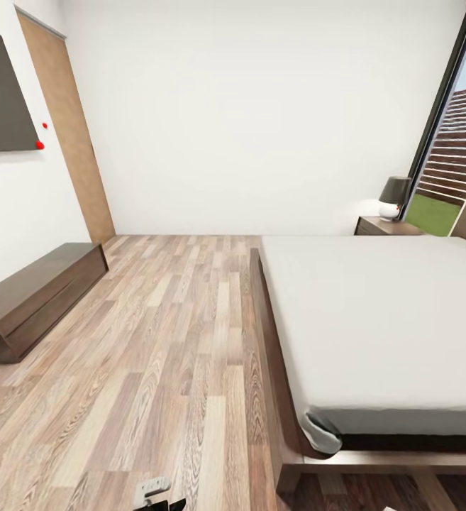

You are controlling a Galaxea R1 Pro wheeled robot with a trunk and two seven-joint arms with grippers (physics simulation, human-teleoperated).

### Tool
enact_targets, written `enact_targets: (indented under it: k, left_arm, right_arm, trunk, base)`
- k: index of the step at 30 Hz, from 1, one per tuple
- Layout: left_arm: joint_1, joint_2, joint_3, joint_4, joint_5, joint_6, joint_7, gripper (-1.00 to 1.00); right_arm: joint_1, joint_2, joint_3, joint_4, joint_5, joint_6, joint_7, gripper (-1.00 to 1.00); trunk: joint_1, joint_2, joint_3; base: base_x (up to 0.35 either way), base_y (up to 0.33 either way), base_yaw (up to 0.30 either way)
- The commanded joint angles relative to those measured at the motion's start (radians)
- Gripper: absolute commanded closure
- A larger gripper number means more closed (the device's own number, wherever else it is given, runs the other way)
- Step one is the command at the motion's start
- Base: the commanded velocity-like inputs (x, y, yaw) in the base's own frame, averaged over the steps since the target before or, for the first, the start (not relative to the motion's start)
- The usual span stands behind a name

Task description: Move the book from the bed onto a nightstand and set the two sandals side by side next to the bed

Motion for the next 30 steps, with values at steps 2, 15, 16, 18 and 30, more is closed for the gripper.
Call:
enact_targets:
  k: [2, 15, 16, 18, 30]
  left_arm:
    - [-0.001, 0.0, -0.008, 0.001, 0.008, -0.004, -0.003, -1.0]
    - [-0.001, 0.0, -0.007, 0.001, 0.009, -0.005, -0.003, -1.0]
    - [-0.001, 0.0, -0.007, 0.001, 0.009, -0.005, -0.003, -1.0]
    - [-0.001, 0.0, -0.007, 0.001, 0.009, -0.005, -0.003, -1.0]
    - [-0.001, 0.0, -0.007, 0.001, 0.009, -0.005, -0.002, -1.0]
  right_arm:
    - [-0.001, -0.001, 0.008, 0.003, -0.011, -0.003, 0.005, -1.0]
    - [-0.001, 0.0, 0.008, 0.003, -0.011, -0.003, 0.006, -1.0]
    - [-0.001, 0.0, 0.008, 0.003, -0.011, -0.003, 0.006, -1.0]
    - [-0.001, -0.001, 0.008, 0.003, -0.01, -0.003, 0.006, -1.0]
    - [0.0, -0.001, 0.008, 0.003, -0.01, -0.003, 0.005, -1.0]
  trunk:
    - [-0.008, 0.014, 0.005]
    - [-0.012, 0.021, 0.009]
    - [-0.016, 0.028, 0.012]
    - [-0.023, 0.042, 0.018]
    - [-0.069, 0.126, 0.056]
  base:
    - [0.0, 0.0, 0.0]
    - [0.0, 0.0, 0.0]
    - [0.0, 0.0, 0.0]
    - [0.0, 0.0, 0.0]
    - [0.0, 0.0, 0.0]
